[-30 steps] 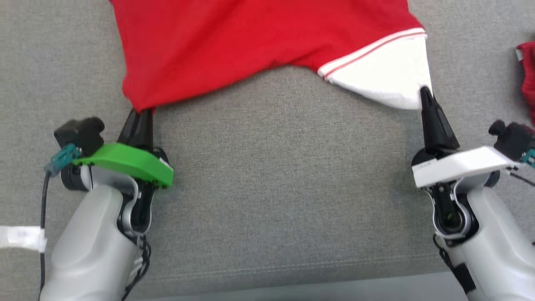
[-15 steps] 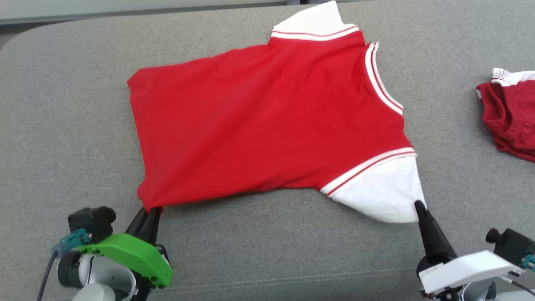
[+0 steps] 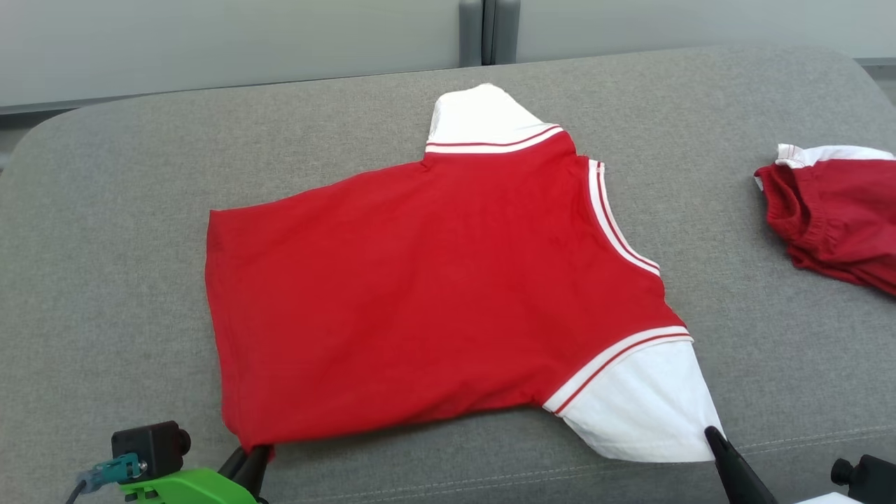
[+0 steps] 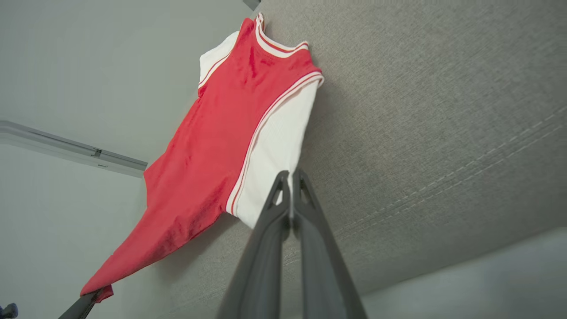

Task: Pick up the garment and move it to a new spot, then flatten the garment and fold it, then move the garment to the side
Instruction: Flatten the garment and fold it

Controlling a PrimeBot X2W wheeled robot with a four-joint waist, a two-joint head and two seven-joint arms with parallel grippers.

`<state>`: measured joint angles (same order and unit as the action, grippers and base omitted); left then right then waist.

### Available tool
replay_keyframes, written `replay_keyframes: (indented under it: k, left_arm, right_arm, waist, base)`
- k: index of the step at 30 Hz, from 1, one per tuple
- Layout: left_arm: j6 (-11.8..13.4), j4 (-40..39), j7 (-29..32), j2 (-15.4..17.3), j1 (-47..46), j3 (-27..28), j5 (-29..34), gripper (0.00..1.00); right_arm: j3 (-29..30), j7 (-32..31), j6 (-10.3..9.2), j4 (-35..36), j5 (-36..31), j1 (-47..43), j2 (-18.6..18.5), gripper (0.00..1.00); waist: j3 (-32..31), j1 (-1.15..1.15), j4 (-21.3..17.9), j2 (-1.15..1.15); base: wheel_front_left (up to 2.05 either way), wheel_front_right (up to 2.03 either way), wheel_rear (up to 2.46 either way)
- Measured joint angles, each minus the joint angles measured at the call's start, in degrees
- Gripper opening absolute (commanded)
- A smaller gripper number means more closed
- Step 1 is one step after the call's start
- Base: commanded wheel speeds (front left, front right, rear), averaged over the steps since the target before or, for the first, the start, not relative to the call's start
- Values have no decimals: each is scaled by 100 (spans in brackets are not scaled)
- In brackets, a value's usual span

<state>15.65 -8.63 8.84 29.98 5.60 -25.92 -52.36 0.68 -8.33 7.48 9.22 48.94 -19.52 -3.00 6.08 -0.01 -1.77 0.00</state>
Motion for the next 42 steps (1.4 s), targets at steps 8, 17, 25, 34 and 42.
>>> replay_keyframes:
  k: [8, 17, 25, 34, 42]
  left_arm:
    - [-111, -209, 790, 226, 20, -179, -357, 0]
    - [-672, -357, 2095, 693, -909, -322, -831, 0]
    - [-1073, -18, 2495, 590, -1918, -93, -1279, 0]
    - [-1327, 601, 2698, 388, -2556, 118, -1716, 0]
    - [-1524, 1150, 2687, 134, -2735, 203, -2027, 0]
  right_arm:
    - [123, -68, 0, 327, 34, 175, 13, 0]
    - [281, -345, 0, 257, -160, 1933, 1, 0]
    - [141, -492, 0, -735, -322, 3397, -264, 0]
    - [-267, -330, 0, -1812, -279, 4519, -538, 0]
    - [-590, 4, 0, -2630, -18, 5148, -687, 0]
  waist:
    - [168, 0, -42, 0]
    - [654, 0, 46, 0]
    - [1096, 0, 156, 0]
    - [1528, 1, 236, 0]
    - [1803, 1, 306, 0]
  base:
    - [0, 0, 0]
    - [0, 0, 0]
    - [0, 0, 0]
    - [0, 0, 0]
    - [0, 0, 0]
